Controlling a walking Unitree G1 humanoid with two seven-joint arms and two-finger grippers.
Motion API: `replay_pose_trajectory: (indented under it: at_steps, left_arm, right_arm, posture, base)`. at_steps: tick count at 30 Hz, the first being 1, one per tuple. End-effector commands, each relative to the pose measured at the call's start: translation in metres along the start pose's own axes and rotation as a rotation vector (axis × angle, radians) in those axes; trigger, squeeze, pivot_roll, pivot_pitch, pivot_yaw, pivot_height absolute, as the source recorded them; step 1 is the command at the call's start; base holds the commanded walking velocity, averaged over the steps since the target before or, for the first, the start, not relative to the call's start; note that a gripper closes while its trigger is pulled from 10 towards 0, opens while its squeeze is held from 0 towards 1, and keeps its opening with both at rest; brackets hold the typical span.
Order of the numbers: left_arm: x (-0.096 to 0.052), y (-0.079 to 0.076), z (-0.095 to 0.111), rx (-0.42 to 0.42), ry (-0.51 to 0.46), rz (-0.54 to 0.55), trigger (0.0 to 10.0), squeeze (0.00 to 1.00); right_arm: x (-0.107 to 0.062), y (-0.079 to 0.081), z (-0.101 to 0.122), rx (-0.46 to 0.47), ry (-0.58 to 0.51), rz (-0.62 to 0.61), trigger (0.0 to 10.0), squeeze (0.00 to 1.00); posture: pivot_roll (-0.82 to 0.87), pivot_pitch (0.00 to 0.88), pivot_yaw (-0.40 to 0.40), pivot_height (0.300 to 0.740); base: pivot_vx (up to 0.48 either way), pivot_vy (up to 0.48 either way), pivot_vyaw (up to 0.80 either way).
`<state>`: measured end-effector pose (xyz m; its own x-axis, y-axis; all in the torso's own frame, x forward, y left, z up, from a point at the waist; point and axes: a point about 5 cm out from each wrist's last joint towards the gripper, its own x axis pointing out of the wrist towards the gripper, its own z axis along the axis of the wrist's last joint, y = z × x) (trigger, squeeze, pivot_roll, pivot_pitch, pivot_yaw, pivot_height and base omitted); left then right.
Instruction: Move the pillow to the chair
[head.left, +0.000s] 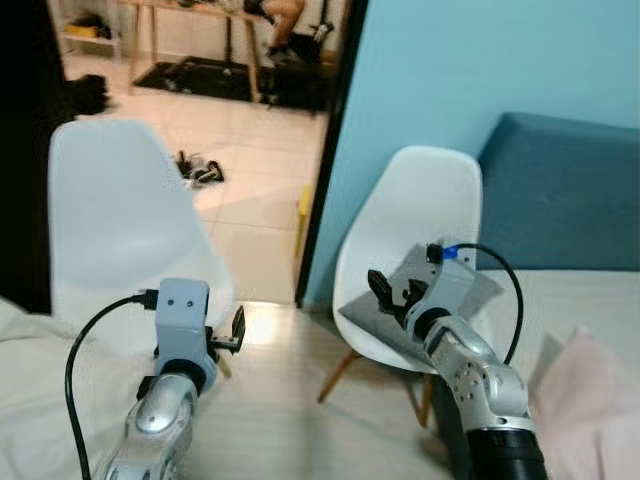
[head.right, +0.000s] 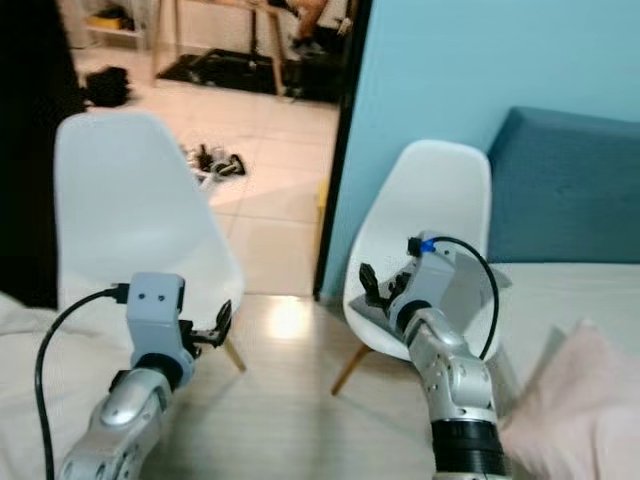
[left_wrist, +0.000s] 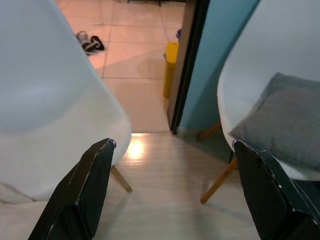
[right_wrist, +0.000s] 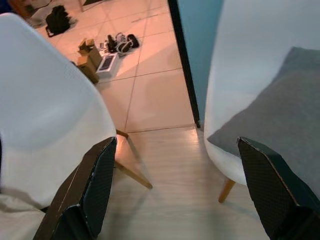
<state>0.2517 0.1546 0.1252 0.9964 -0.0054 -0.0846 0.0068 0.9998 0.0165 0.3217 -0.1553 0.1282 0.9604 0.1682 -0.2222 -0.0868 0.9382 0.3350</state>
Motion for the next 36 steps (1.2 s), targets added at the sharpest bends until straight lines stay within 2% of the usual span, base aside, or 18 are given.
replay_pose_trajectory:
  at_steps: [1, 19, 20, 21, 22, 25, 29, 32, 36]
  left_arm:
    - [0.001, -0.004, -0.002, -0.009, 0.003, -0.023, 10.0, 0.00]
    - [0.001, -0.002, 0.000, -0.016, -0.026, -0.026, 10.0, 0.00]
    - [0.000, 0.000, 0.000, -0.021, -0.027, -0.013, 10.0, 0.00]
    - [-0.001, 0.004, -0.001, -0.034, -0.026, 0.015, 10.0, 0.00]
    - [-0.001, 0.004, -0.001, -0.034, -0.026, 0.015, 10.0, 0.00]
    - [-0.004, 0.010, -0.003, -0.033, -0.024, 0.050, 10.0, 0.00]
    - [-0.005, 0.012, -0.003, -0.030, -0.022, 0.060, 10.0, 0.00]
    - [-0.008, 0.018, -0.007, -0.013, -0.010, 0.087, 10.0, 0.00]
    - [-0.008, 0.019, -0.007, -0.008, -0.007, 0.090, 10.0, 0.00]
  right_arm:
    - [-0.001, -0.007, 0.000, 0.012, 0.006, -0.027, 10.0, 0.00]
    - [-0.001, -0.006, 0.000, 0.003, 0.005, -0.020, 10.0, 0.00]
    - [-0.002, -0.005, 0.001, -0.024, 0.000, -0.010, 10.0, 0.00]
    - [-0.005, -0.003, 0.000, -0.120, -0.011, 0.025, 10.0, 0.00]
    - [-0.005, -0.003, 0.000, -0.120, -0.011, 0.025, 10.0, 0.00]
    - [-0.011, -0.001, -0.003, -0.212, -0.022, 0.081, 10.0, 0.00]
    - [-0.013, 0.000, -0.004, -0.227, -0.030, 0.101, 10.0, 0.00]
    - [-0.027, 0.001, -0.011, -0.376, -0.047, 0.173, 10.0, 0.00]
    - [-0.032, -0.007, -0.019, -0.377, -0.039, 0.159, 10.0, 0.00]
  posture:
    - [-0.05, 0.000, -0.124, 0.740]
    - [-0.06, 0.000, -0.121, 0.740]
    - [-0.06, 0.000, -0.121, 0.740]
    - [-0.06, 0.000, -0.119, 0.740]
    - [-0.06, 0.000, -0.119, 0.740]
    - [-0.06, 0.000, -0.116, 0.740]
    - [-0.06, 0.000, -0.116, 0.740]
    - [-0.07, 0.000, -0.109, 0.740]
    - [-0.07, 0.000, -0.109, 0.740]
  base:
    - [0.000, 0.000, -0.76]
    - [0.000, 0.000, -0.76]
    - [0.000, 0.000, -0.76]
    - [0.000, 0.000, -0.76]
    - [0.000, 0.000, -0.76]
    - [0.000, -0.194, -0.76]
    - [0.000, -0.328, -0.76]
    - [0.000, -0.406, -0.76]
    - [0.000, -0.416, -0.76]
